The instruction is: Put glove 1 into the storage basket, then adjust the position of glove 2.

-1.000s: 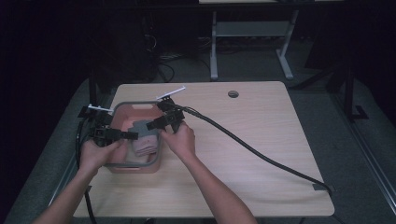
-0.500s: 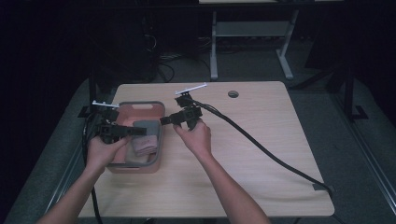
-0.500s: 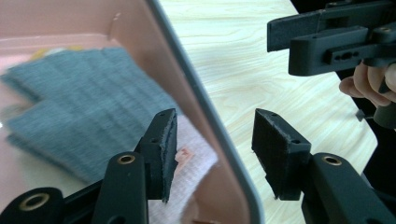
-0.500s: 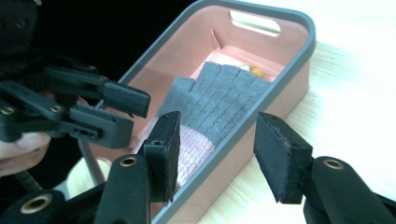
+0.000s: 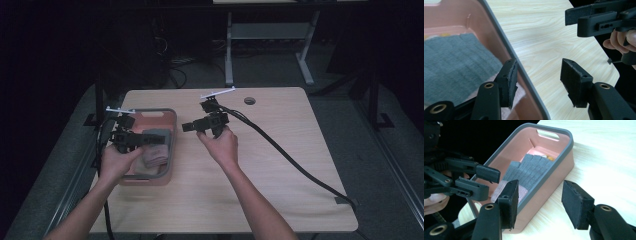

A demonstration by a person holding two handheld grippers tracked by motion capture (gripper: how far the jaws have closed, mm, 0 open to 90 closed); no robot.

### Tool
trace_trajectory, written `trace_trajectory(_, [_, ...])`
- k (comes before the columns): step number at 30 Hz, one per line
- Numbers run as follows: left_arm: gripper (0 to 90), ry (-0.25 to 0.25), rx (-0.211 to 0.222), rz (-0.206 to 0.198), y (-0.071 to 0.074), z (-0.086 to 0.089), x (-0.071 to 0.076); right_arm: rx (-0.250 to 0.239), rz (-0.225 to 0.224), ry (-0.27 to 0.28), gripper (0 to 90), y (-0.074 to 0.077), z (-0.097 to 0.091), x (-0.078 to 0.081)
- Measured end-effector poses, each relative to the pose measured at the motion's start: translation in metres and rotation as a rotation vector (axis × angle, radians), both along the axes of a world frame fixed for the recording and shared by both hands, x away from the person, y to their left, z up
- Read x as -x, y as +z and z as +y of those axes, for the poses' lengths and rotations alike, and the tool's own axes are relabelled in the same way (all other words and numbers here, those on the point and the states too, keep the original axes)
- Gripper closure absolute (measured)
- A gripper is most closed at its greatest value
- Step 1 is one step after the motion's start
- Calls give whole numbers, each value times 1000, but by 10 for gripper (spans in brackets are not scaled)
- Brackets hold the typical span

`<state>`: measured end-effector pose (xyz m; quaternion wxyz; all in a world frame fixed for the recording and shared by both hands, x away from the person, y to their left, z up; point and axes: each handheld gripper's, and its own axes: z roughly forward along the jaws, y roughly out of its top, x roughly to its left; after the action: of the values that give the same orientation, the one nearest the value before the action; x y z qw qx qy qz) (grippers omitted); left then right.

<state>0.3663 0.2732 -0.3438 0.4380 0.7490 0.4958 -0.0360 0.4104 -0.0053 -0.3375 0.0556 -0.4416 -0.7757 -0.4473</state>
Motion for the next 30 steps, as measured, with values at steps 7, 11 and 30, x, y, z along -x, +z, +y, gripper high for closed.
trace_trajectory(7, [450,-13,-1,-14,1,-8,1,9,2,-22,451,-2,-15,2])
trace_trajectory(11, [424,-20,-8,-18,1,-12,1,32,-5,-23,449,0,-18,5])
trace_trajectory(30, [393,-54,-7,-25,2,-32,0,6,27,-91,425,-11,-66,9])
